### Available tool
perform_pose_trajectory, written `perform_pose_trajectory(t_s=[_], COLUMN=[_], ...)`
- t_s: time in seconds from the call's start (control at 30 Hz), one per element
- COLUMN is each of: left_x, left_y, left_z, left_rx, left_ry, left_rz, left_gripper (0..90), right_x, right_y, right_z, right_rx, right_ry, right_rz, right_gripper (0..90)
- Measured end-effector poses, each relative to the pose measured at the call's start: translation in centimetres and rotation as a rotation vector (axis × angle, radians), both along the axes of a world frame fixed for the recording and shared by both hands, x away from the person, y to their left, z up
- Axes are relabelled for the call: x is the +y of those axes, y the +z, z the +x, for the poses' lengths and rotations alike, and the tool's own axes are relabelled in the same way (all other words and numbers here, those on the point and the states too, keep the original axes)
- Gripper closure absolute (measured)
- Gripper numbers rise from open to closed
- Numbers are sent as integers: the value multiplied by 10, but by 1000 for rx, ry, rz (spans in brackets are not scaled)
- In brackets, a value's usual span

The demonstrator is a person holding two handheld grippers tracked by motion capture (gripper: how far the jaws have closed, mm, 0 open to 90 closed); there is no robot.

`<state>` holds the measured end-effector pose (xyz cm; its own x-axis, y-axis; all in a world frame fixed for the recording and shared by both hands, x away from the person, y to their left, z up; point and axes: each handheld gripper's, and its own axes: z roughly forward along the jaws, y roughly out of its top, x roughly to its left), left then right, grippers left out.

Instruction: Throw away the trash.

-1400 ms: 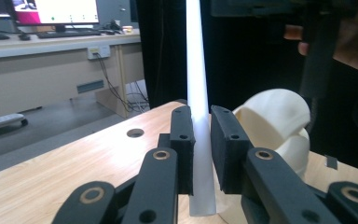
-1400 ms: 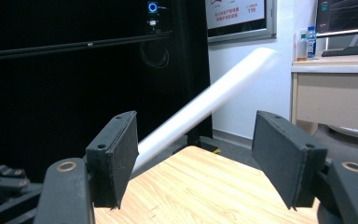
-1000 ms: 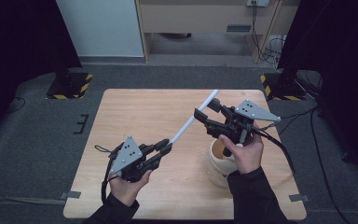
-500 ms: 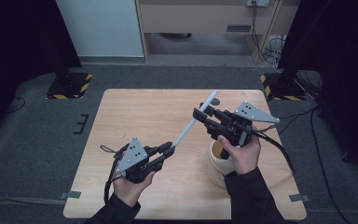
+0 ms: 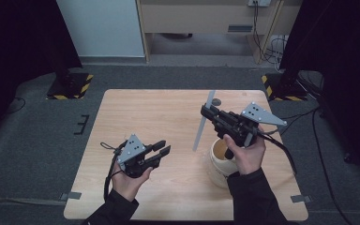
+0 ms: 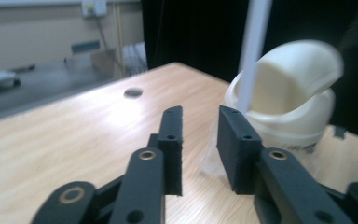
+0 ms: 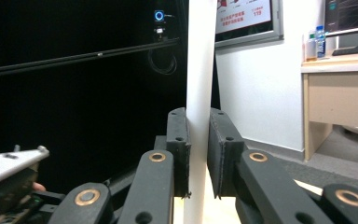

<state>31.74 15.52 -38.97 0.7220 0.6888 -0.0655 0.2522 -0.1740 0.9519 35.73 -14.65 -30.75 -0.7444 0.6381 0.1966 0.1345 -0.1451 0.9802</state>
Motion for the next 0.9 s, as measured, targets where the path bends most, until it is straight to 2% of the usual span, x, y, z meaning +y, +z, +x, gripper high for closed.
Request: perform_pose_trajectory(t_s=[0.03, 0.23, 0.27, 0.3, 0.33, 0.37, 0.4, 0.5, 0.57, 0.6, 0.73, 0.9], left_x=[0, 18, 26, 26, 33, 33, 38, 50, 53, 55, 57, 57], left_y=[0, -32, -45, -45, -56, -56, -64, -81, -87, -89, -98, -103], left_z=[0, 20, 27, 27, 32, 32, 36, 45, 48, 49, 54, 56], left_rx=[0, 73, 113, 113, 146, 146, 175, 249, 267, 277, 301, 320], left_ry=[0, 93, 121, 121, 146, 146, 163, 210, 227, 234, 244, 243], left_rz=[0, 72, 99, 99, 130, 130, 147, 181, 192, 201, 236, 255], left_gripper=[689, 611, 570, 552, 530, 502, 502, 427, 371, 371, 303, 285], right_x=[-1, -13, -17, -17, -21, -21, -23, -31, -38, -38, -48, -53], right_y=[0, 4, 6, 6, 7, 7, 8, 9, 10, 10, 9, 6], right_z=[0, -3, -4, -4, -5, -5, -6, -8, -9, -9, -10, -12], right_rx=[-2, -18, -24, -24, -30, -30, -32, -41, -44, -44, -39, -39], right_ry=[-3, -24, -30, -30, -37, -37, -41, -61, -76, -76, -106, -121], right_rz=[0, 8, 12, 12, 15, 15, 16, 12, 17, 17, -14, -36], right_gripper=[801, 801, 801, 801, 801, 801, 801, 800, 801, 801, 800, 800])
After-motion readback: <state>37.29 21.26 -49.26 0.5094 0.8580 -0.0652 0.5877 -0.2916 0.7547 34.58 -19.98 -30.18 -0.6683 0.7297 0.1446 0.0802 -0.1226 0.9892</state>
